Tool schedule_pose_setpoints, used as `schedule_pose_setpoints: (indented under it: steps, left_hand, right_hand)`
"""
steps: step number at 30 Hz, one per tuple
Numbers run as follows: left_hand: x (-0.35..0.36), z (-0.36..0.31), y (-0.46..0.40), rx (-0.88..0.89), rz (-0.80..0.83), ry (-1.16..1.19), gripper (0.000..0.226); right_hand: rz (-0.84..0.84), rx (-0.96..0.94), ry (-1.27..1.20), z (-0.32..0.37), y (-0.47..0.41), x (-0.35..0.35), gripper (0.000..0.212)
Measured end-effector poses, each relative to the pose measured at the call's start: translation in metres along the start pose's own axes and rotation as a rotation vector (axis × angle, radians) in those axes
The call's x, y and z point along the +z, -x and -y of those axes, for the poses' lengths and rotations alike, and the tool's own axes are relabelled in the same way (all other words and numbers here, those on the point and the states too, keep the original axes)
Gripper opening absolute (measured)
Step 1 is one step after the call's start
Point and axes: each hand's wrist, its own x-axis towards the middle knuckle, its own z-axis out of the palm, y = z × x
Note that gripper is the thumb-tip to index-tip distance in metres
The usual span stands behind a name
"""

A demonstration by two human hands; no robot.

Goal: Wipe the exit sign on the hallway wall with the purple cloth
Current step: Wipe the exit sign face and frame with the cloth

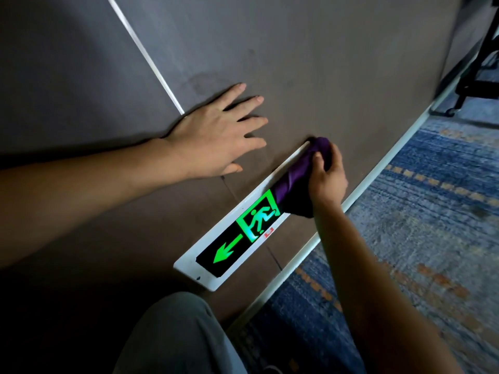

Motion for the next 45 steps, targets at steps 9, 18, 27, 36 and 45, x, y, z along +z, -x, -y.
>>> schedule_pose_setpoints:
  steps: [9,18,27,36,45]
  left_hand:
    - [0.005,-0.001,-0.002,0.006,-0.046,-0.006,0.07]
    - [0.001,-0.007,0.015,-0.008,-0.019,0.035,0.07]
    - [0.015,-0.02,0.047,-0.084,-0.045,0.039,0.064]
    - [0.012,-0.02,0.049,-0.044,-0.023,0.048,0.058]
    - [0.015,-0.015,0.053,0.004,-0.016,0.053,0.055]
  right_hand:
    - [0.143,-0.059,0.134,0.0,0.027,0.017,0.063]
    - [0.097,-0.024,-0.081,0.001,0.033,-0.003,0.052]
    - [0.172,0.007,0.058,0.02,0.02,0.011,0.059]
    - [0.188,-0.041,-0.003,0.007,0.09,0.016,0.053]
    - [0.199,0.043,0.027,0.016,0.044,0.008,0.055]
